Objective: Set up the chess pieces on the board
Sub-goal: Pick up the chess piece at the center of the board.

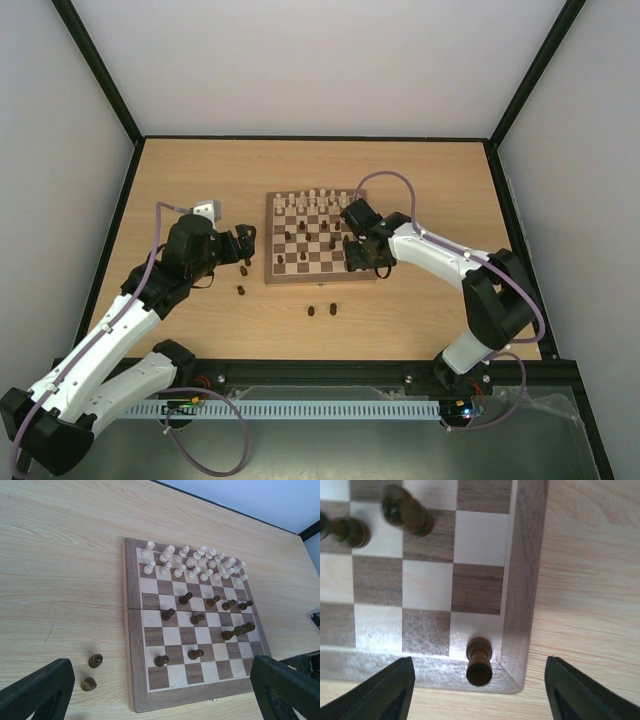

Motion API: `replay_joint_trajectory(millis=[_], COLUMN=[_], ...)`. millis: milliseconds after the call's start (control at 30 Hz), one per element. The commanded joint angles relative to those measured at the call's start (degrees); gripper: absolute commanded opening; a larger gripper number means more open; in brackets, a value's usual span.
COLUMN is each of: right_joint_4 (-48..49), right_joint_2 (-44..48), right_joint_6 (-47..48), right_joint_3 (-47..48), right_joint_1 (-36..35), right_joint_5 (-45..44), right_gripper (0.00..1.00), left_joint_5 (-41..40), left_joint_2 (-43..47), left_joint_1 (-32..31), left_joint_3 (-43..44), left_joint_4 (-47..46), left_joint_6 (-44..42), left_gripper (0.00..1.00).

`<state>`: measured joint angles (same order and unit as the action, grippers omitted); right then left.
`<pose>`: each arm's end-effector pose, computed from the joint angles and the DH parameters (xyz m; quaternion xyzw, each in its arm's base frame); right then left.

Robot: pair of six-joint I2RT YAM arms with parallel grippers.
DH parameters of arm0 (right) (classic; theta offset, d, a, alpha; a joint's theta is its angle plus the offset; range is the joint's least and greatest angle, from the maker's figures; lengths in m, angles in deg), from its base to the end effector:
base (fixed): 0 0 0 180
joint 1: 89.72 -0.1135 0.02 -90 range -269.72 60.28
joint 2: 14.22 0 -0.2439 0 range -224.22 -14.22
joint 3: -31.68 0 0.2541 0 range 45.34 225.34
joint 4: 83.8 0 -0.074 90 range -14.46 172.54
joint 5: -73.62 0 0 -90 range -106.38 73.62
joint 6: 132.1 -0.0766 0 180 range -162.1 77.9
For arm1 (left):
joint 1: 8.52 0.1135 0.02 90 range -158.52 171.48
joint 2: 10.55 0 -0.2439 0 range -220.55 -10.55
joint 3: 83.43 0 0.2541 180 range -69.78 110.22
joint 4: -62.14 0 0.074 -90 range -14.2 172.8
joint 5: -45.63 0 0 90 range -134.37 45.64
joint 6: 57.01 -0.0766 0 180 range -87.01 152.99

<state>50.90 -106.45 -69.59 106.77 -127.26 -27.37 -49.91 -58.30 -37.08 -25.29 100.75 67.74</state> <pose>0.2796 0.1964 0.1501 -0.0620 0.9650 0.0490 0.2499 0.2129 -0.1074 0.2688 -0.0711 0.8546 -0.2338 0.4583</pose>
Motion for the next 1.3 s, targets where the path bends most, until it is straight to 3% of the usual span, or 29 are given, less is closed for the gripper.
replay_joint_trajectory(millis=[0,100,933,1267], right_joint_4=[-3.5,-3.4,-0.1,-1.9], right_joint_2=[4.9,7.5,26.0,31.0], right_joint_6=[-0.2,-0.1,2.0,2.9], right_joint_3=[0.6,0.4,-5.6,-6.8], right_joint_1=[-0.4,-0.4,-0.4,-1.0], right_joint_5=[-1.0,-0.7,9.6,16.7], right_gripper=[0.8,1.0,0.98,0.99], left_joint_5=[0.0,-0.3,-4.6,-1.7], left_joint_2=[0.6,0.8,-6.4,-9.0], left_joint_1=[0.4,0.4,0.4,0.4], left_joint_3=[-0.4,-0.3,4.4,6.6], left_joint_4=[-0.3,-0.4,-1.7,0.5], left_joint_6=[0.2,0.0,2.1,3.9], left_gripper=[0.99,0.99,0.99,0.99])
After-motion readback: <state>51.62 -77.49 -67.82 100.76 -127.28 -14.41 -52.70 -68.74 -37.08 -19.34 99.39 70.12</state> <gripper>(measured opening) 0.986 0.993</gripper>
